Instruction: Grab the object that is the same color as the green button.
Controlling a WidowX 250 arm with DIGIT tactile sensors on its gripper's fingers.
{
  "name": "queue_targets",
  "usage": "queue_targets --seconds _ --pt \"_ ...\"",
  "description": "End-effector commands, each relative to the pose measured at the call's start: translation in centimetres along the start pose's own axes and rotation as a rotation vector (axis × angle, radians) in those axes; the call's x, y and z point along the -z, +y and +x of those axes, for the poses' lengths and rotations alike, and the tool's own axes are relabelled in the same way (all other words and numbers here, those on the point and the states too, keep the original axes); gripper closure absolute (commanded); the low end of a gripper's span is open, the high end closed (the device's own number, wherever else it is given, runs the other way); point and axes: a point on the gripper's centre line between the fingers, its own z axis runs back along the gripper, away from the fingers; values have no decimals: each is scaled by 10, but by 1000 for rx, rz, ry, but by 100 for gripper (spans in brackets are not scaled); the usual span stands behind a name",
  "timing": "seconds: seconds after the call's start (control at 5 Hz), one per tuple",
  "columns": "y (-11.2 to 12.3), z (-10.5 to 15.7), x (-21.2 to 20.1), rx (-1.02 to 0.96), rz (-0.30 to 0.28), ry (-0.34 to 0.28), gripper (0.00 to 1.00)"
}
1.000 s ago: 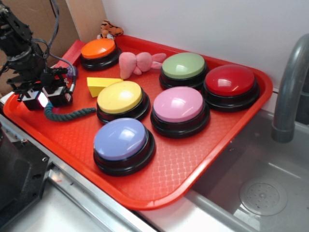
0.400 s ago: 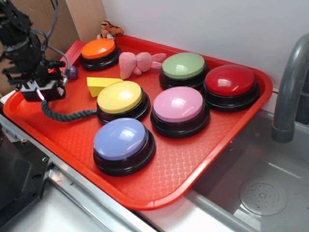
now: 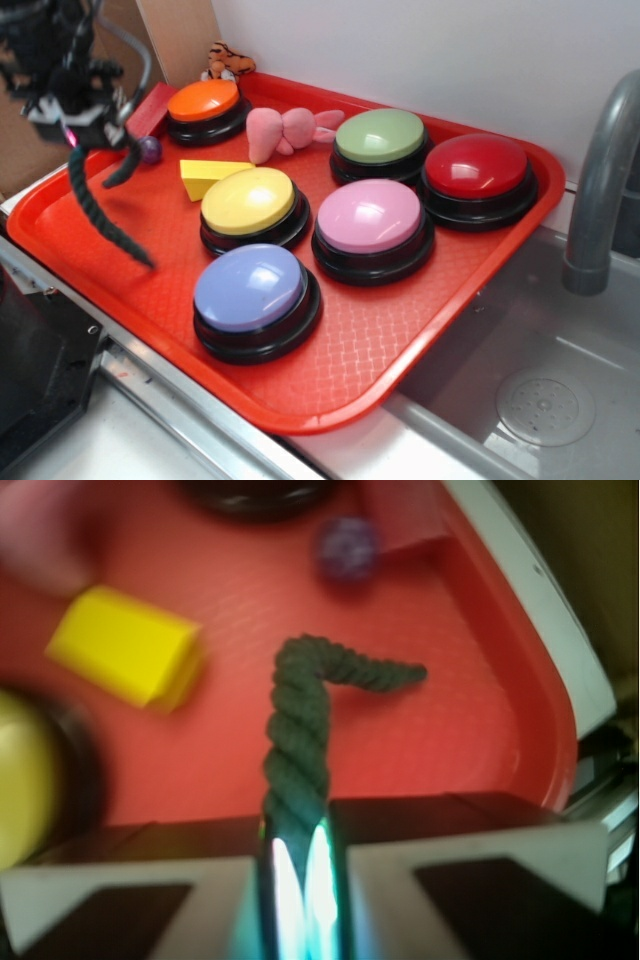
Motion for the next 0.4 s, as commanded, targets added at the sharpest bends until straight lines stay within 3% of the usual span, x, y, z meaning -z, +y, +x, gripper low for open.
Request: queue_targets --seconds 0.0,0.2 --pt "-61 -22 -45 423 -122 12 100" --pt "-60 -22 -37 385 -115 30 100"
